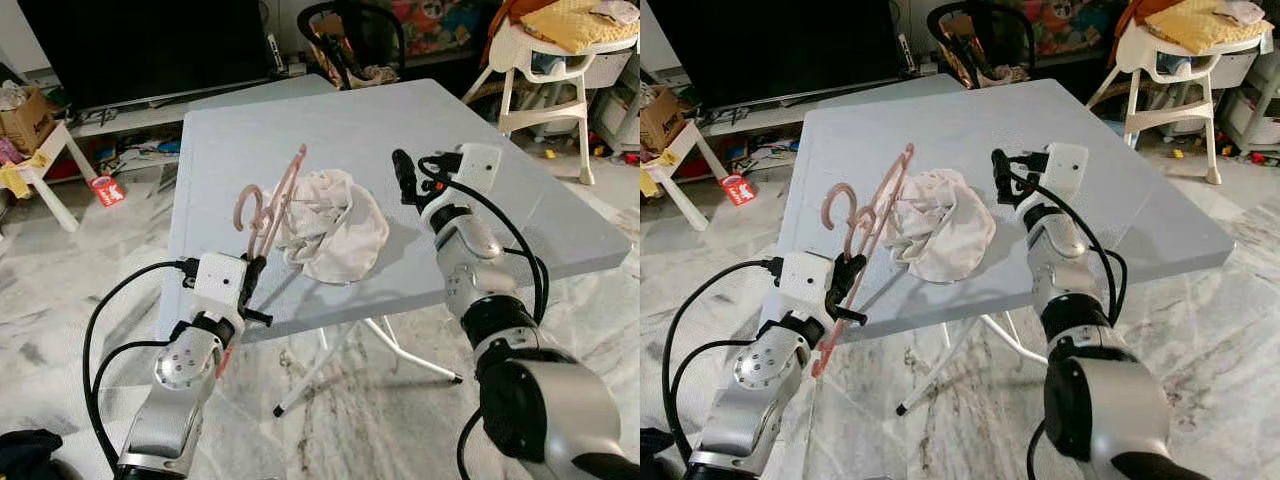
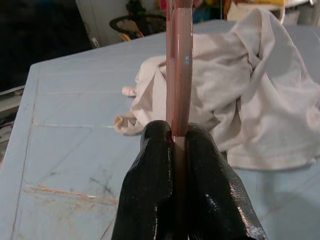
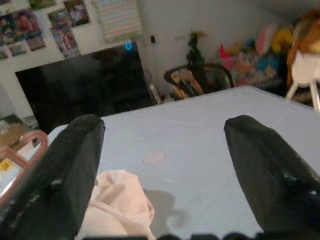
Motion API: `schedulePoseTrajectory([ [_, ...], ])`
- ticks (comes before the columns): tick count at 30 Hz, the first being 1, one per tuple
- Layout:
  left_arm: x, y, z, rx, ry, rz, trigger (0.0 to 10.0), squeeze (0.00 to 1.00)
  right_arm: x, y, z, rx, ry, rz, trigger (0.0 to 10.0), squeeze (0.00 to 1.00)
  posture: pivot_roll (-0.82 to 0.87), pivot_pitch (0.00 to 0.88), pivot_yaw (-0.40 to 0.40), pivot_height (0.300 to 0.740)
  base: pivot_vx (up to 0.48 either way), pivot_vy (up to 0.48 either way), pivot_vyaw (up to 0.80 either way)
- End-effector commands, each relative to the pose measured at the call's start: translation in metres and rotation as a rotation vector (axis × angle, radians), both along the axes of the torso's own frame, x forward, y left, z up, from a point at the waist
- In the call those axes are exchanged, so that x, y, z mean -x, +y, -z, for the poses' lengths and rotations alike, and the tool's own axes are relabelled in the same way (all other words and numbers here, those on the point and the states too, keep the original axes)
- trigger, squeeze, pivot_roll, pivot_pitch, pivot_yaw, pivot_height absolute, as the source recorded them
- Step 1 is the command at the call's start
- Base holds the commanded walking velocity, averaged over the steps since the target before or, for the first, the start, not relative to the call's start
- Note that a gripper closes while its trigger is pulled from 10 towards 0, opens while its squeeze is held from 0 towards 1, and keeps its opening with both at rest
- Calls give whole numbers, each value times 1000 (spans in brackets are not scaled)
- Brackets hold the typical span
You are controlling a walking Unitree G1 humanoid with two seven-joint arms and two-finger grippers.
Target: Hang hanger
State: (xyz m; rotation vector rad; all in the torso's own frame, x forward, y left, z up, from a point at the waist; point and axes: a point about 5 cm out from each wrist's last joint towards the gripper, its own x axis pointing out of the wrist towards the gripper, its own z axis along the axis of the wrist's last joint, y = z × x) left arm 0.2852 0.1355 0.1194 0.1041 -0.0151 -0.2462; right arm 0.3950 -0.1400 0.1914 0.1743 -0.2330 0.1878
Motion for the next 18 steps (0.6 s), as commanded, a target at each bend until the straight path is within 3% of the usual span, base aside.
schedulePoseTrajectory([
  [1,1,6,3,9,5,-47,10000,0,5,6,1,51,-23,-17,10000,0,44,0,46,740,0,0,0],
  [3,8,8,9,23,20,-73,10000,0,17,8,12,98,-33,-29,10000,0,45,0,41,740,0,0,0],
  [10,14,9,16,19,35,-70,10000,0,42,0,35,81,-17,52,10000,0,42,0,57,740,0,0,0],
  [16,0,7,12,-20,14,-42,10000,0,58,-11,49,78,27,149,10000,0,-15,0,79,740,0,0,0],
  [18,-10,4,7,-44,-3,-13,10000,0,64,-24,53,86,47,211,10000,0,-39,0,74,740,0,0,0],
])
